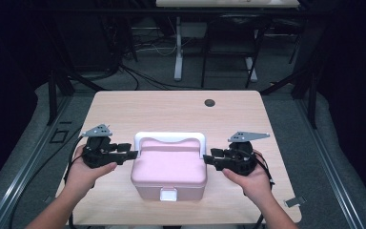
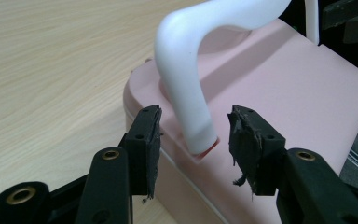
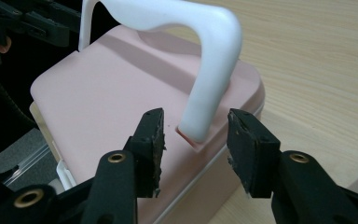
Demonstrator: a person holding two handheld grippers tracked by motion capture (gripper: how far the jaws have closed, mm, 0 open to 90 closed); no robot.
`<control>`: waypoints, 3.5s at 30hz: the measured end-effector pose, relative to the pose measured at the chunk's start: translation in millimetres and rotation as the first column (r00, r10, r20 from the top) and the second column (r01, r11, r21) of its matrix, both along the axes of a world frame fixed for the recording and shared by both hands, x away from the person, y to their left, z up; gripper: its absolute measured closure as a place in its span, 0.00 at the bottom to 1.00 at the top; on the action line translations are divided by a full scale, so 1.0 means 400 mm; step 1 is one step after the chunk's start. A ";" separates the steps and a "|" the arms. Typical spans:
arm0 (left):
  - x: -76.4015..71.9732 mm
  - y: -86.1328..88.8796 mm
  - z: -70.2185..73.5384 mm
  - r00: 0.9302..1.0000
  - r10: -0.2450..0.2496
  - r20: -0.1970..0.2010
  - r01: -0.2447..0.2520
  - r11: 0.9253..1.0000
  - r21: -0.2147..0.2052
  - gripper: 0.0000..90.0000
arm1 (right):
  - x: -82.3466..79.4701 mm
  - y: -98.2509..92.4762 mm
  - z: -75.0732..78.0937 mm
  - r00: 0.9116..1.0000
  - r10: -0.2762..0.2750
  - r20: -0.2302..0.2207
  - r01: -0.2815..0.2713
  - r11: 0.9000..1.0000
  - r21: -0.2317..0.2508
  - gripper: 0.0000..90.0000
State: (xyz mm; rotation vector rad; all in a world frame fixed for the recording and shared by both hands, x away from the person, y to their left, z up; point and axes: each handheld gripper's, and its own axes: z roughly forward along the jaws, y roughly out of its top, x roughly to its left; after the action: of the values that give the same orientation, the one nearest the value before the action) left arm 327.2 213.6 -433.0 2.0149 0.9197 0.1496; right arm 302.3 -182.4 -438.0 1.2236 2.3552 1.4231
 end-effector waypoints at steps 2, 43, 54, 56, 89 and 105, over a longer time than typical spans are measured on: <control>0.005 -0.008 -0.004 1.000 -0.005 -0.005 0.005 1.000 0.005 0.59 | 0.011 0.010 -0.009 1.000 0.003 0.000 -0.003 1.000 0.004 0.62; -0.029 -0.019 -0.021 0.997 -0.004 0.075 0.003 1.000 0.017 0.82 | -0.014 0.049 -0.026 0.994 0.014 0.109 -0.009 0.999 -0.044 0.83; -0.038 -0.002 -0.014 0.998 -0.003 0.062 0.001 0.999 0.036 0.82 | -0.015 0.067 -0.020 0.995 0.047 0.086 -0.043 0.998 -0.049 0.83; -0.040 0.003 -0.008 0.998 -0.007 0.055 0.005 1.000 0.026 0.82 | -0.016 0.066 -0.016 0.995 0.057 0.085 -0.053 0.997 -0.047 0.83; -0.085 0.093 0.054 0.999 -0.011 0.046 0.011 1.000 0.004 0.84 | 0.027 0.054 0.046 0.999 0.025 0.033 -0.027 0.998 0.058 0.84; -0.122 0.062 -0.018 0.996 -0.087 -0.027 0.088 0.995 0.044 0.98 | 0.033 0.054 0.051 0.999 0.025 0.021 -0.026 0.998 0.064 0.84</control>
State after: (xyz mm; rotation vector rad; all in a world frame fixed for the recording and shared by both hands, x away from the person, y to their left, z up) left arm 278.5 238.2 -440.2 2.0992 0.8484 0.0977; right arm 315.5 -160.8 -417.4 1.1925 2.3375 1.5234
